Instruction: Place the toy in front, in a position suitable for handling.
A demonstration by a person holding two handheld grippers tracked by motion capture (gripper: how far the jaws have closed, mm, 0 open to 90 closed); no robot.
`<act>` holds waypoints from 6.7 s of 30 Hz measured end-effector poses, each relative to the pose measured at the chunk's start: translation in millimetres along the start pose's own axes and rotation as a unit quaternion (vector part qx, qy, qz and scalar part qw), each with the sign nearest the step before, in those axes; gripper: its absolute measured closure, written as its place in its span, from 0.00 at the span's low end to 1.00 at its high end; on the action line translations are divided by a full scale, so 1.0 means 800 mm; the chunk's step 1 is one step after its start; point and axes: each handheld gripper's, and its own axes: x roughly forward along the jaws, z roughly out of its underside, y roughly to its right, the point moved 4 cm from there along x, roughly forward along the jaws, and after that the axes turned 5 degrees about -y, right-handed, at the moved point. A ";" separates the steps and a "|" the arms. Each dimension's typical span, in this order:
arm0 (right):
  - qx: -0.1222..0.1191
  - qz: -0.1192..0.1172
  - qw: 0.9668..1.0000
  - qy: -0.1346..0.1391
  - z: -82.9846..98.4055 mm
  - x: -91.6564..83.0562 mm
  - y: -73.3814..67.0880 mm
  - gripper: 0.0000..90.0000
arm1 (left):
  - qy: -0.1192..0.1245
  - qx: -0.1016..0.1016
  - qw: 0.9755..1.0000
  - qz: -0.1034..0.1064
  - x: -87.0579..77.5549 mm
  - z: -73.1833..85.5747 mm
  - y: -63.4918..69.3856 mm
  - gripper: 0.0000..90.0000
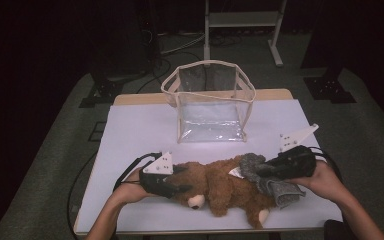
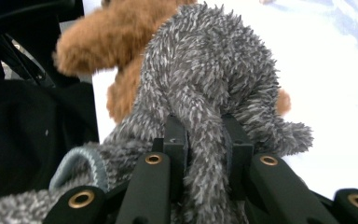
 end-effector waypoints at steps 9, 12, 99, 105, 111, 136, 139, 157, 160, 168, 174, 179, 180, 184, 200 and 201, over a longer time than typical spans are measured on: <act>-0.034 -0.028 0.999 -0.007 -0.055 0.059 0.003 0.83 | -0.014 0.001 1.000 -0.001 -0.001 -0.003 -0.004 0.49; -0.027 -0.034 0.999 -0.004 -0.050 0.066 0.000 0.84 | -0.018 -0.014 1.000 0.003 -0.002 -0.008 -0.008 0.39; -0.046 -0.032 0.998 0.033 -0.045 0.069 -0.023 0.84 | -0.137 0.015 0.988 0.076 0.055 -0.056 -0.037 0.52; -0.042 -0.002 0.999 0.034 -0.067 0.043 0.000 0.84 | -0.077 0.026 0.997 0.001 0.040 -0.076 -0.054 0.61; -0.052 0.015 0.998 0.026 -0.087 0.034 0.008 0.83 | -0.052 0.041 0.998 -0.022 0.032 -0.087 -0.063 0.62; 0.033 0.027 0.999 0.031 0.068 0.045 -0.012 0.83 | -0.033 0.035 0.999 -0.016 0.028 -0.037 -0.026 0.39; 0.047 0.032 0.997 0.055 0.065 0.034 -0.003 0.83 | -0.040 0.042 0.998 -0.014 0.030 -0.038 -0.026 0.39; 0.043 0.002 0.997 0.065 0.055 0.042 -0.009 0.83 | -0.045 0.035 0.998 -0.012 0.023 -0.031 -0.025 0.40; 0.028 0.010 0.996 0.084 0.033 0.024 -0.009 0.83 | -0.049 0.040 0.998 -0.013 0.025 -0.032 -0.025 0.40; -0.056 0.025 0.996 0.063 -0.074 0.019 -0.005 0.83 | -0.052 0.046 0.997 -0.013 0.034 -0.038 -0.025 0.43; -0.066 0.018 0.997 0.027 -0.111 0.048 0.009 0.83 | -0.050 0.049 0.997 -0.018 0.038 -0.038 -0.025 0.42; -0.049 -0.001 0.999 0.008 -0.092 0.066 0.016 0.84 | -0.054 0.045 0.997 -0.024 0.034 -0.040 -0.027 0.34; -0.044 -0.003 0.999 0.007 -0.088 0.068 0.016 0.84 | -0.056 0.041 0.997 -0.026 0.032 -0.040 -0.028 0.30; -0.034 -0.008 0.999 0.016 -0.075 0.067 0.019 0.84 | -0.049 0.020 0.998 -0.037 0.019 -0.035 -0.030 0.21; -0.045 0.012 0.998 0.033 -0.102 0.030 0.025 0.84 | -0.042 -0.013 0.998 -0.036 0.010 0.000 -0.035 0.43; -0.045 0.012 0.998 0.033 -0.102 0.030 0.025 0.84 | -0.042 -0.013 0.998 -0.036 0.010 0.000 -0.035 0.44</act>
